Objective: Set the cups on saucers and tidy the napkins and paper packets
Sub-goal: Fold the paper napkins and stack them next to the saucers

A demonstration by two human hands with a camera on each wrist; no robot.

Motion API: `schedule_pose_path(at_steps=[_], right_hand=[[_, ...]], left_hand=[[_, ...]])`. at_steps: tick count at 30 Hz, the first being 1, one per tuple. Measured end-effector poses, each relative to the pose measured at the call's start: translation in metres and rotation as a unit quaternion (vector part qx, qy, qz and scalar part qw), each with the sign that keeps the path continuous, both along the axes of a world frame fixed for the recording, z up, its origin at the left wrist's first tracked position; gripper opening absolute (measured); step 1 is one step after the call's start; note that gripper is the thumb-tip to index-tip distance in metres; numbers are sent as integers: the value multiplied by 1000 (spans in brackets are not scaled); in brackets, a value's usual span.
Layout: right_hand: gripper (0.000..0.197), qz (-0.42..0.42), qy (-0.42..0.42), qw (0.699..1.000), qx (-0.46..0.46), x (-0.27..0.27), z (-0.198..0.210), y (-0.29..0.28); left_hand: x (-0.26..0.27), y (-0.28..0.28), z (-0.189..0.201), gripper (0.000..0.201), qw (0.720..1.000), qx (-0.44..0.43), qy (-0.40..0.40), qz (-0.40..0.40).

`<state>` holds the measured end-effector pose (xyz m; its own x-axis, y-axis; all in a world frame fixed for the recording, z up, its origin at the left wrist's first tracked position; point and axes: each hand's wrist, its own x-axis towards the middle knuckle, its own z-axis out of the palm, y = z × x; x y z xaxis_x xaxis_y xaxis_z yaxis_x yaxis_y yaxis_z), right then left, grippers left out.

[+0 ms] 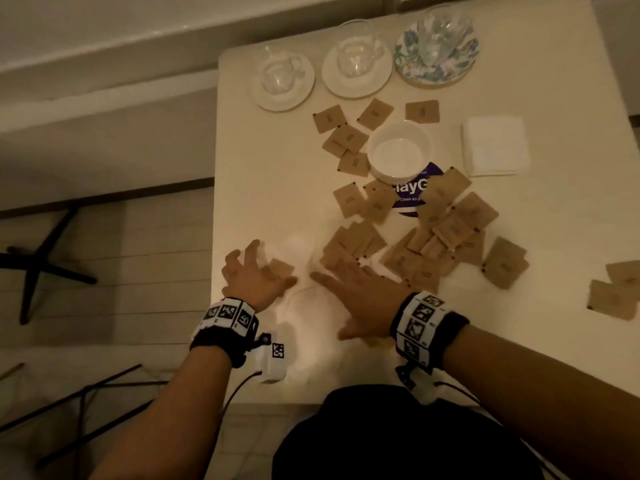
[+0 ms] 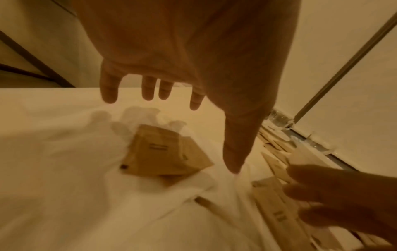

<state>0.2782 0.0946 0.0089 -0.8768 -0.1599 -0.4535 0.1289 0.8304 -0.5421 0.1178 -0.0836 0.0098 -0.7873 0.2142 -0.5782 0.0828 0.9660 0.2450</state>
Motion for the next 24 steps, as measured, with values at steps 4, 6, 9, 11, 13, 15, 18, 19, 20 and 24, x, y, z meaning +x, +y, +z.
schedule_pose_path(at_steps=[4,6,9,11,13,15,18,19,20,24], right_hand=[[135,107,14,991,77,-6,-20,-43],[136,106,23,989,103,-8,-27,-58],[119,82,28,987,134,-10,-29,-62],[95,72,34,987,138,-11,-29,-59],[69,64,42,988,136,-12,-27,-56],[45,47,59,988,134,-14,-23,-50],[31,29,64,989,133,-16,-20,-39],[31,20,64,990,126,-16,-18,-34],[30,8,67,991,112,-17,-15,-29],[24,-104,108,989,-10,-16,3,-7]], left_hand=[[5,-14,-20,100,1000,-7,-15,-23],[9,-15,-25,91,1000,13,9,-11],[10,-16,-30,92,999,45,18,-14],[11,-16,-32,89,997,59,24,-32],[13,-12,-32,82,996,76,20,-44],[14,-4,-30,74,994,91,6,-58],[16,12,-26,59,991,106,-12,-83],[16,18,-24,54,989,118,-20,-86],[17,23,-23,50,987,136,-26,-84],[15,40,-18,32,974,214,-62,-44]])
